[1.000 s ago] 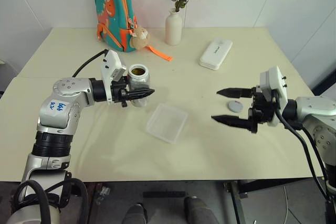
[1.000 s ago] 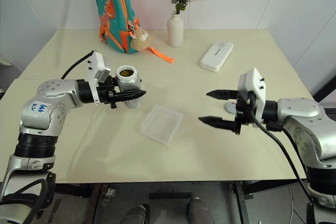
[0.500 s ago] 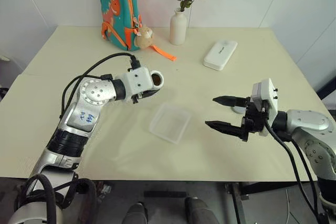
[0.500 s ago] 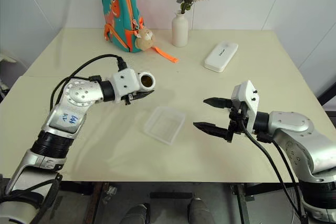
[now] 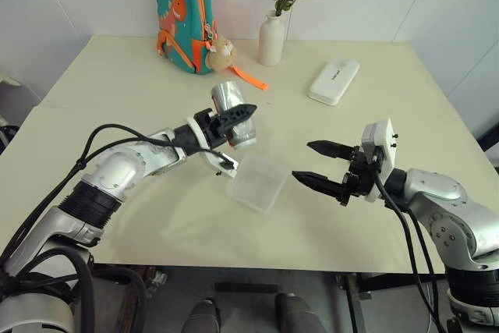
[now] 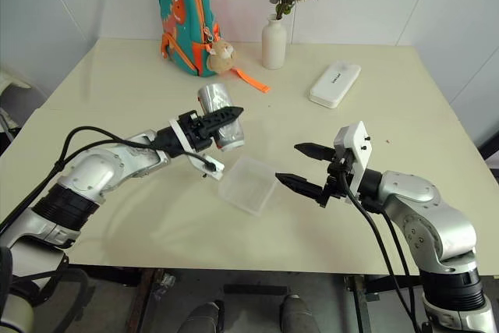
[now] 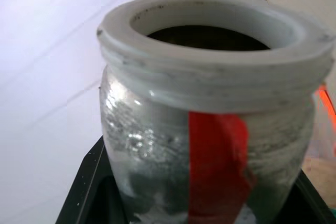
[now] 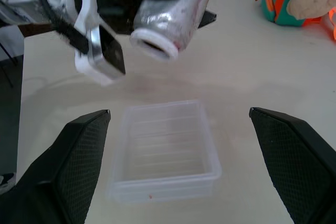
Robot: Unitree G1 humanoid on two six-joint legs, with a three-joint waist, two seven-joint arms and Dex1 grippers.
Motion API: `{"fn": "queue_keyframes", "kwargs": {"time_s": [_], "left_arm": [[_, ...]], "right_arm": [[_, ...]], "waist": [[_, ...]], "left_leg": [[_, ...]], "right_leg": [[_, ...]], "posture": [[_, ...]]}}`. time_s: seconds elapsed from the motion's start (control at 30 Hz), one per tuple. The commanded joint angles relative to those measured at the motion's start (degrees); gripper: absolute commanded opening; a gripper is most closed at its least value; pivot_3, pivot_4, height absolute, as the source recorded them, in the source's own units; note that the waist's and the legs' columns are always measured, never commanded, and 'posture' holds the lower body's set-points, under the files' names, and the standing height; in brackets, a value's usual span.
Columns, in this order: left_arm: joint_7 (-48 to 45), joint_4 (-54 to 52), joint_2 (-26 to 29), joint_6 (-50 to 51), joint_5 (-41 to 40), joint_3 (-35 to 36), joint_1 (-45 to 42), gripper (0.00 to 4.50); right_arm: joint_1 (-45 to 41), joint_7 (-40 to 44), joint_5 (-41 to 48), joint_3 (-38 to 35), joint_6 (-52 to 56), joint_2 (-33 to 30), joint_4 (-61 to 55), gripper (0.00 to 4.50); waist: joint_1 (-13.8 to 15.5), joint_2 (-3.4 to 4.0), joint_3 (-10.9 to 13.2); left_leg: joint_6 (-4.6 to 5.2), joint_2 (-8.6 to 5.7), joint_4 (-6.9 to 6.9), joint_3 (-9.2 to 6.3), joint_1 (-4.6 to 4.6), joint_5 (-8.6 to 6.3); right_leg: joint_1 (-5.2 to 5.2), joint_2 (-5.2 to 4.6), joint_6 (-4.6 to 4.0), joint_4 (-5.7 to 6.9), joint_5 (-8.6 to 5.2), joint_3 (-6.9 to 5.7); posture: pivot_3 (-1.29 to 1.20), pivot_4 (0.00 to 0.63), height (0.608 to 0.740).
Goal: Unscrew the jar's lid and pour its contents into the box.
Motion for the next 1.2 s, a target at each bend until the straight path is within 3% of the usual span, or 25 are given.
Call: {"fn": "queue_keyframes", "kwargs": {"time_s": [0.03, 0.27, 0.4, 0.5, 0.7, 0.73, 0.8, 0.87, 0.93, 1.07, 1.2], "left_arm": [[3.6, 2.3, -1.2, 1.4, 3.2, -0.8, -1.6, 1.98], [3.7, 2.6, -4.2, 3.2, 5.1, -1.4, -2.3, 1.98], [0.2, 3.9, -7.4, 3.4, 2.2, -0.3, -4.0, 1.98], [-2.2, 3.8, -6.8, 1.9, -0.9, 1.3, -4.4, 1.98], [-17.2, 6.0, -5.9, -2.8, -27.8, 10.5, 0.3, 1.98], [-25.3, 7.1, -8.1, 2.0, -38.0, 14.3, 1.8, 1.98], [-36.0, 8.4, -11.2, 10.0, -51.1, 19.6, 3.3, 1.98], [-43.4, 10.0, -15.3, 24.0, -62.5, 26.7, 2.3, 1.98], [-44.8, 13.1, -18.5, 36.6, -72.3, 35.0, -0.7, 1.98], [-43.2, 19.5, -20.3, 48.5, -81.6, 44.7, -4.4, 1.98], [-40.9, 31.5, -17.9, 42.9, -84.9, 50.6, -5.2, 1.98]], "right_arm": [[-1.0, -1.6, 0.2, -0.3, -1.6, 2.0, 0.2, 4.46], [-1.2, -2.1, -0.1, 0.0, -2.4, 3.8, 1.3, 4.46], [-1.1, -2.2, -0.1, 0.0, -2.6, 4.3, 1.5, 4.46], [-0.6, -2.2, 0.3, -0.2, -2.5, 4.4, 1.1, 4.46], [0.5, -1.5, 0.6, -0.8, -2.0, 3.4, 0.6, 4.46], [0.4, -1.1, 1.0, -0.9, -1.8, 3.1, 0.4, 4.46], [0.3, -0.6, 1.4, -1.0, -1.5, 2.6, 0.1, 4.46], [0.1, 1.3, 1.2, -0.3, -1.8, 1.3, -0.3, 4.46], [0.1, 5.1, 0.4, 1.3, -2.5, -1.1, -1.1, 4.46], [-0.5, 9.9, -1.4, 2.8, -5.2, -4.1, -0.4, 4.46], [-1.6, 12.9, -3.6, 1.9, -9.8, -5.3, 2.2, 4.46]], "waist": [[0.0, 0.00, 0.0], [0.0, 0.00, 0.0], [0.1, 0.00, 0.0], [-0.2, 0.01, 0.0], [-0.2, 0.01, 0.0], [-0.1, 0.01, 0.0], [-0.1, 0.04, 0.0], [-0.1, 0.04, 0.0], [-0.2, 0.03, 0.0], [-0.6, 0.02, 0.0], [-1.0, 0.02, 0.0]], "left_leg": [[0.01, 0.00, 0.00, 0.01, 0.02, 0.01], [0.04, -0.01, 0.00, 0.00, 0.00, 0.03], [0.04, -0.01, 0.01, 0.00, 0.00, 0.03], [0.05, -0.01, 0.02, 0.00, 0.00, 0.04], [0.05, 0.00, 0.03, 0.00, 0.05, 0.04], [0.06, 0.00, 0.04, 0.00, 0.06, 0.06], [0.06, -0.01, 0.14, 0.01, 0.06, 0.09], [0.07, -0.01, 0.31, 0.00, 0.04, 0.09], [0.09, -0.01, 0.46, -0.02, 0.04, 0.09], [0.12, -0.02, 0.72, -0.19, 0.01, 0.07], [0.11, -0.02, 0.73, -0.20, 0.08, 0.08]], "right_leg": [[0.00, 0.00, 0.00, 0.04, 0.00, 0.00], [-0.02, 0.00, 0.00, 0.07, 0.00, -0.01], [-0.02, 0.00, 0.00, 0.10, 0.00, -0.01], [-0.02, 0.00, 0.00, 0.14, 0.00, -0.01], [-0.13, 0.00, -0.10, 0.43, -0.06, -0.01], [-0.12, 0.00, -0.10, 0.46, -0.06, -0.01], [-0.10, -0.01, -0.11, 0.53, -0.06, -0.03], [-0.09, 0.00, -0.11, 0.65, -0.06, -0.06], [-0.06, 0.01, -0.11, 0.77, -0.06, -0.08], [0.02, 0.04, -0.08, 0.87, -0.05, -0.16], [0.06, 0.04, -0.06, 0.88, -0.03, -0.16]], "posture": [[0.00, 0.150, 0.740], [0.00, 0.150, 0.740], [0.00, 0.150, 0.740], [0.00, 0.150, 0.740], [0.00, 0.150, 0.740], [0.00, 0.150, 0.740], [0.00, 0.150, 0.740], [0.00, 0.150, 0.740], [0.00, 0.150, 0.740], [0.00, 0.150, 0.740], [0.00, 0.150, 0.740]]}}
